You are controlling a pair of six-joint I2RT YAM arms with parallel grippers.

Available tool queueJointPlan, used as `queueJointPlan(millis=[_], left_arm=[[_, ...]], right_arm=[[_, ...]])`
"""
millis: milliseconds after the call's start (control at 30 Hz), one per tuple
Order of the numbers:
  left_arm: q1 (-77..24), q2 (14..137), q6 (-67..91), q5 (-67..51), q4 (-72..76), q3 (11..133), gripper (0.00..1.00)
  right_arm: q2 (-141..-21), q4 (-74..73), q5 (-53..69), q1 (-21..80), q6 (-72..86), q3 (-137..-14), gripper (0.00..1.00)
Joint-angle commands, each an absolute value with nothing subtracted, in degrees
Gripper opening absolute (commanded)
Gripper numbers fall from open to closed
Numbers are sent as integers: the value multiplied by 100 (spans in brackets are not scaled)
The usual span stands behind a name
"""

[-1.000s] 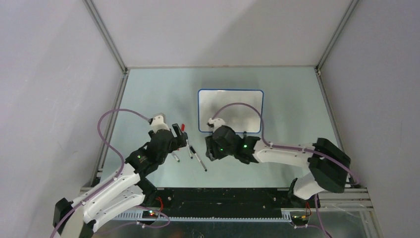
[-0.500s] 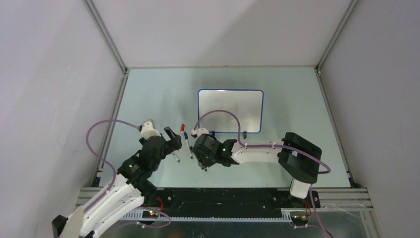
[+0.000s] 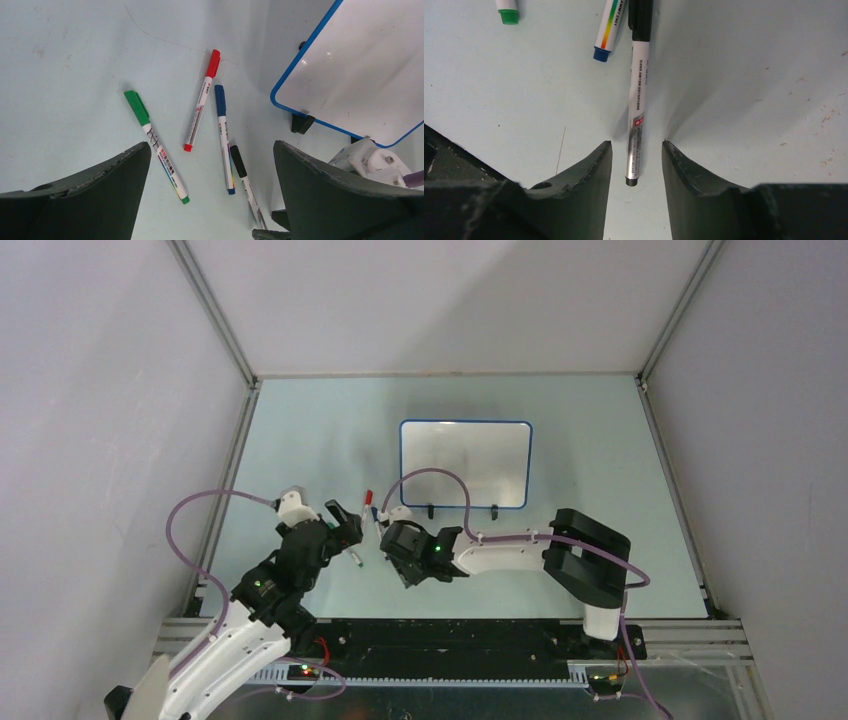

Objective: Write a sentence on the whiteboard
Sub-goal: Pick up the whiteboard marker from the center of the board, then pass from the right arm to the left

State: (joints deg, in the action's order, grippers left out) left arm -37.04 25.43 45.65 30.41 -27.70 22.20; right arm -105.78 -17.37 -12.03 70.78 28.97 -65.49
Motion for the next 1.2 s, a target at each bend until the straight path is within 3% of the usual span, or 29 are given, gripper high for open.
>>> queueJointPlan(millis=[0,100,167,200,367,633,900,1000,1167], left_arm=[[-3656,2543,4601,3182,-2764,2274,99],[-3657,2582,4458,2986,-2602,2256,99],[-3656,2617,4361,2725,-2405,2218,99],[-3656,2627,4320,2466,-2310,2172,99],[-3656,2726,4225,1300,-1499,2012,99],[-3594,3398,4524,673,-1255,2446,98],[-3133,3951,4825,-387,-1020,2788,87],[-2984,4057,5068,-806,-654,2709,78],[-2858,4138,5249,-906,-510,2625,72]], right_arm=[[-10772,-2030,-1474,7163,3017,-6865,41],[-10800,-2165,-1552,7166,3080,-6894,21],[-10728,-2272,-1668,7149,3170,-6895,2],[-10681,-2305,-1788,7147,3193,-6889,0],[-9904,-2044,-1799,7062,3189,-6476,0],[-9122,-1619,-917,6672,2974,-5994,0],[-8420,-1030,-115,6586,2673,-5631,0],[-8313,-932,80,6583,2547,-5608,0],[-8248,-875,134,6589,2539,-5593,0]])
